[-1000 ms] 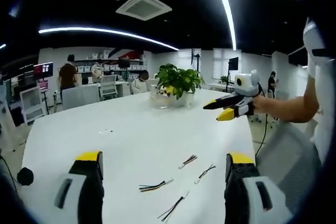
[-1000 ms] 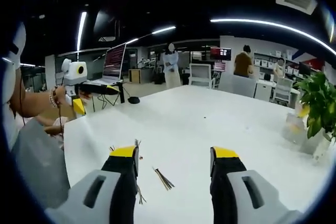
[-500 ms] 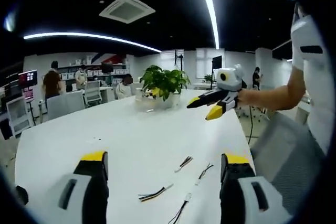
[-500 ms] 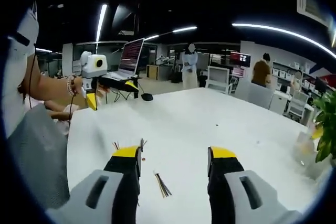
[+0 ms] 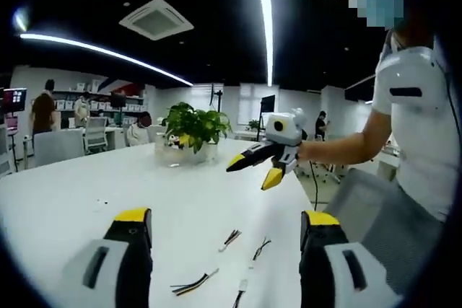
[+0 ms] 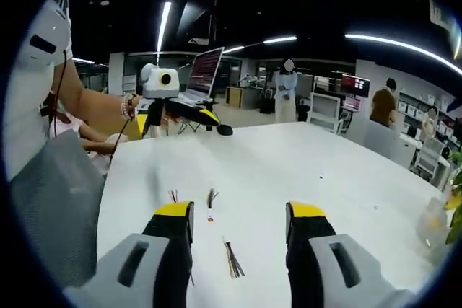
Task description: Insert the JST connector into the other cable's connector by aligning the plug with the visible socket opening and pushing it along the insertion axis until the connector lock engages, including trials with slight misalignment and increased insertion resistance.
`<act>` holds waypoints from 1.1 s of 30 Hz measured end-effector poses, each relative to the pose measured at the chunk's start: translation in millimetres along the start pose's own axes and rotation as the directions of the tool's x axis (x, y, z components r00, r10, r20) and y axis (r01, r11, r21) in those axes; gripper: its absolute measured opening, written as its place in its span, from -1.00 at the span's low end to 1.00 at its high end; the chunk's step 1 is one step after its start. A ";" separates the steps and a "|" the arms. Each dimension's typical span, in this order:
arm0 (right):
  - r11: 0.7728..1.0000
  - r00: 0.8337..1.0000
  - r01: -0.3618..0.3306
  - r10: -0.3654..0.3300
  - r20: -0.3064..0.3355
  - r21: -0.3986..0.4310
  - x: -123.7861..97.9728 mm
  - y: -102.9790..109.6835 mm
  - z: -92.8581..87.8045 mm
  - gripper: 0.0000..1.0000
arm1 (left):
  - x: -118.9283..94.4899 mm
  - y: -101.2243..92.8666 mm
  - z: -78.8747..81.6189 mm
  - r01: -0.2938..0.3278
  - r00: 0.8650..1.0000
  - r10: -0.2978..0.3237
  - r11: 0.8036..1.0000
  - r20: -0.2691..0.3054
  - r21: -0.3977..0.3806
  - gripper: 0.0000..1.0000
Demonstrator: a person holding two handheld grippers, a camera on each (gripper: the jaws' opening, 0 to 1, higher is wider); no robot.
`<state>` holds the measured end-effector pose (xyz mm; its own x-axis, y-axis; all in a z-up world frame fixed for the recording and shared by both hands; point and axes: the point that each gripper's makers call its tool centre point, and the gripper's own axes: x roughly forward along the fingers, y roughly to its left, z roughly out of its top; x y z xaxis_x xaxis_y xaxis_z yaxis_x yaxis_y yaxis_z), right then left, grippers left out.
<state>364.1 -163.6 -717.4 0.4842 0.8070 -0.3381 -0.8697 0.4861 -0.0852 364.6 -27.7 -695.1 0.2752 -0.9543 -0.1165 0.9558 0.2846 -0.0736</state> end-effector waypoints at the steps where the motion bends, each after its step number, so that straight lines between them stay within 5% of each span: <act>1: 1.000 1.000 -0.007 0.007 -0.005 -0.004 1.7 0.8 -0.4 -0.01 | 1.2 0.8 -2.8 0.002 1.000 -0.002 1.000 -0.008 0.007 0.65; 17: 0.996 0.993 -0.086 0.083 -0.084 -0.034 25.3 5.8 -27.8 -0.06 | 16.1 13.6 -45.9 0.041 0.993 -0.036 0.998 -0.111 0.047 0.41; 33: 0.991 0.983 -0.127 0.121 -0.137 -0.035 44.8 9.4 -53.8 -0.15 | 35.6 14.8 -93.9 0.091 0.970 -0.074 0.994 -0.233 0.064 0.26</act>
<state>372.5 -140.9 -783.8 0.3573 0.8065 -0.4711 -0.9271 0.3673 -0.0744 378.8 -48.9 -793.4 0.1719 -0.9251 -0.3385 0.9816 0.1898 -0.0202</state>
